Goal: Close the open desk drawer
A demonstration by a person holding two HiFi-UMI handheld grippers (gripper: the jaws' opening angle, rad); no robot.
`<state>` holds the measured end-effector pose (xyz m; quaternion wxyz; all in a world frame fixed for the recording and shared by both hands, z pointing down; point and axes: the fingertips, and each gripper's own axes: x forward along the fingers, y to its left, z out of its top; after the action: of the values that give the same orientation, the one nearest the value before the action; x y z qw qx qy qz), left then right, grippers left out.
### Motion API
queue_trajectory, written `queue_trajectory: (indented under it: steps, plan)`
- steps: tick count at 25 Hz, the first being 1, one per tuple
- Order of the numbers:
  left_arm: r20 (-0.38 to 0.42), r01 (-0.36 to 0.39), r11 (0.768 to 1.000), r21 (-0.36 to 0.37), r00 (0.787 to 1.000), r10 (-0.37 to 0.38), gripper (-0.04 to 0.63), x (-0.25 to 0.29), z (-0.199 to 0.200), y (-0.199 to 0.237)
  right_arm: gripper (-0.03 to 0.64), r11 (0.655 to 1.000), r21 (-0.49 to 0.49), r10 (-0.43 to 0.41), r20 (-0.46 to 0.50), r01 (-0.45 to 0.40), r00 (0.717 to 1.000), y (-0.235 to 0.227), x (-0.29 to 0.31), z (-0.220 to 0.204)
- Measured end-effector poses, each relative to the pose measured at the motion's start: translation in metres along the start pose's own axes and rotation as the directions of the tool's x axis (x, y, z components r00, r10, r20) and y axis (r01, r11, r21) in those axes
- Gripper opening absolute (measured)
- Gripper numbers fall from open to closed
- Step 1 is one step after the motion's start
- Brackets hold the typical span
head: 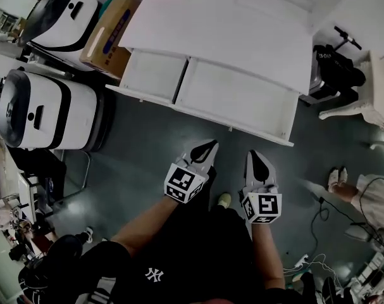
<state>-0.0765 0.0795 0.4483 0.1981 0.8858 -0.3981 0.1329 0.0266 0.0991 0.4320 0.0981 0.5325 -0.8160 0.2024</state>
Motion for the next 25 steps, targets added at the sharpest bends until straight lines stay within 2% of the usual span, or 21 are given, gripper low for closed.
queue_trajectory:
  steps: [5,10,18,25]
  plan:
    - [-0.080,0.044,0.999,-0.015,0.996,-0.045,0.002,0.025,-0.034,0.041,0.023,0.998,0.006,-0.056,-0.065,0.056,0.996,0.000,0.046,-0.024]
    - [-0.145,0.096,0.995,0.038,0.985,-0.089,0.002,0.056,-0.071,0.059,0.023,0.995,0.020,-0.097,-0.115,0.100,0.989,-0.008,0.069,-0.057]
    - [-0.203,0.096,0.995,0.015,0.975,-0.091,0.002,0.085,-0.116,0.078,0.023,0.985,0.027,-0.161,-0.186,0.169,0.969,-0.042,0.095,-0.110]
    - [-0.236,0.090,0.996,0.014,0.968,-0.084,0.002,0.111,-0.153,0.093,0.023,0.981,0.031,-0.179,-0.238,0.191,0.955,-0.063,0.123,-0.162]
